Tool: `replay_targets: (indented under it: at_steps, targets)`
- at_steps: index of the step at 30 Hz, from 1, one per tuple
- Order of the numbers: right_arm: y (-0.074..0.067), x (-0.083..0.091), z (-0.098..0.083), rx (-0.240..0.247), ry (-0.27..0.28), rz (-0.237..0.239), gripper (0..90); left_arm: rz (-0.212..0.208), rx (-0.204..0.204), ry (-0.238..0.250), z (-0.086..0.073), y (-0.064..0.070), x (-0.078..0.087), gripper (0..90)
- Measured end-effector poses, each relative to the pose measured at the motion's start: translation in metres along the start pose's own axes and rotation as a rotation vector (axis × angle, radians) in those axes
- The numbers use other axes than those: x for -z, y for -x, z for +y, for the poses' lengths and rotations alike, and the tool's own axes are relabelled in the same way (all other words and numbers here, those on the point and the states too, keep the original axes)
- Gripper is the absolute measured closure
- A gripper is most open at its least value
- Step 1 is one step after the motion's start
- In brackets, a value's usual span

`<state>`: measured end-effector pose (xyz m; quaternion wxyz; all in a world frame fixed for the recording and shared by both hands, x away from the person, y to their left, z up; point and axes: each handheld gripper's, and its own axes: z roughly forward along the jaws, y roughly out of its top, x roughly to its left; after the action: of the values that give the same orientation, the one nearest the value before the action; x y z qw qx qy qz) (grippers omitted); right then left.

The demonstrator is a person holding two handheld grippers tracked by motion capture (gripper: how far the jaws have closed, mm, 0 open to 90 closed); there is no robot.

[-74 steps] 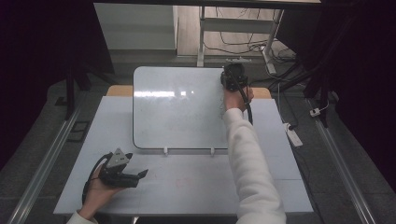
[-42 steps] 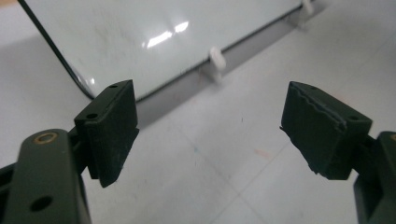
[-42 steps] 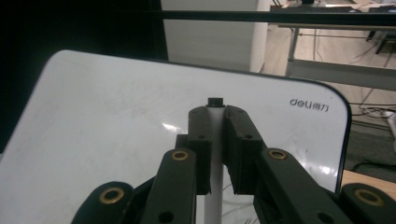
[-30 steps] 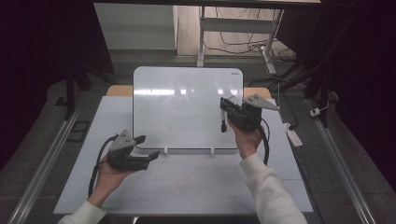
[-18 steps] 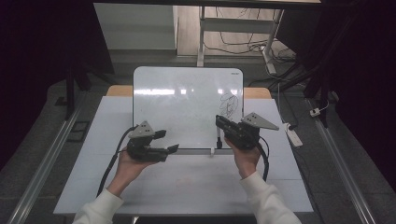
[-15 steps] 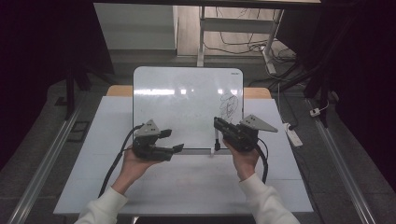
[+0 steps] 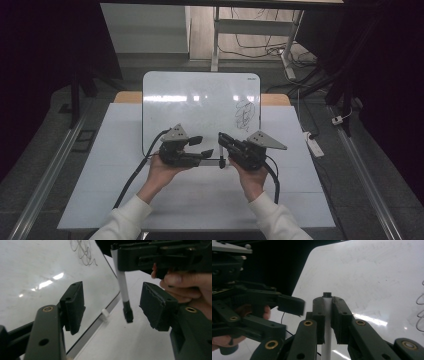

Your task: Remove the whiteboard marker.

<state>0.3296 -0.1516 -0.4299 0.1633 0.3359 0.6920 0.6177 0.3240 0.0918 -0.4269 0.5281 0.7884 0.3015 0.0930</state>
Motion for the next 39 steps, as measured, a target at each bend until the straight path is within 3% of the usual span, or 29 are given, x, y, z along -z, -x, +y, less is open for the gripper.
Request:
replay_targets:
  at_steps: [5, 9, 20, 26, 30, 33, 35, 39]
  targets:
    - [-0.005, -0.001, -0.002, -0.001, 0.01, 0.01, 80.8, -0.031, 0.005, 0.0, 0.0, -0.001, -0.009, 43.7]
    - [-0.009, -0.003, -0.003, -0.001, 0.014, 0.015, 80.8, -0.044, 0.0, -0.011, 0.0, -0.001, -0.016, 54.6]
    - [-0.013, -0.004, -0.005, -0.024, 0.017, 0.034, 80.7, -0.073, -0.021, -0.02, 0.0, -0.001, -0.019, 75.3]
    - [-0.013, -0.004, -0.005, -0.024, 0.01, 0.047, 80.4, -0.06, -0.021, -0.035, 0.0, -0.004, -0.018, 81.2]
    - [-0.011, -0.003, -0.004, -0.012, 0.003, 0.072, 79.3, -0.067, -0.044, -0.052, 0.0, -0.005, -0.015, 81.5]
    - [-0.004, 0.006, 0.001, 0.048, 0.023, 0.11, 67.3, -0.086, -0.067, -0.057, 0.001, -0.008, -0.007, 81.6]
    - [0.006, 0.011, 0.002, 0.045, -0.017, 0.144, 57.4, -0.107, -0.068, -0.054, 0.002, -0.01, -0.004, 81.6]
    - [0.028, 0.019, -0.001, 0.074, -0.093, 0.192, 53.7, -0.133, -0.071, -0.071, 0.002, -0.013, -0.002, 81.6]
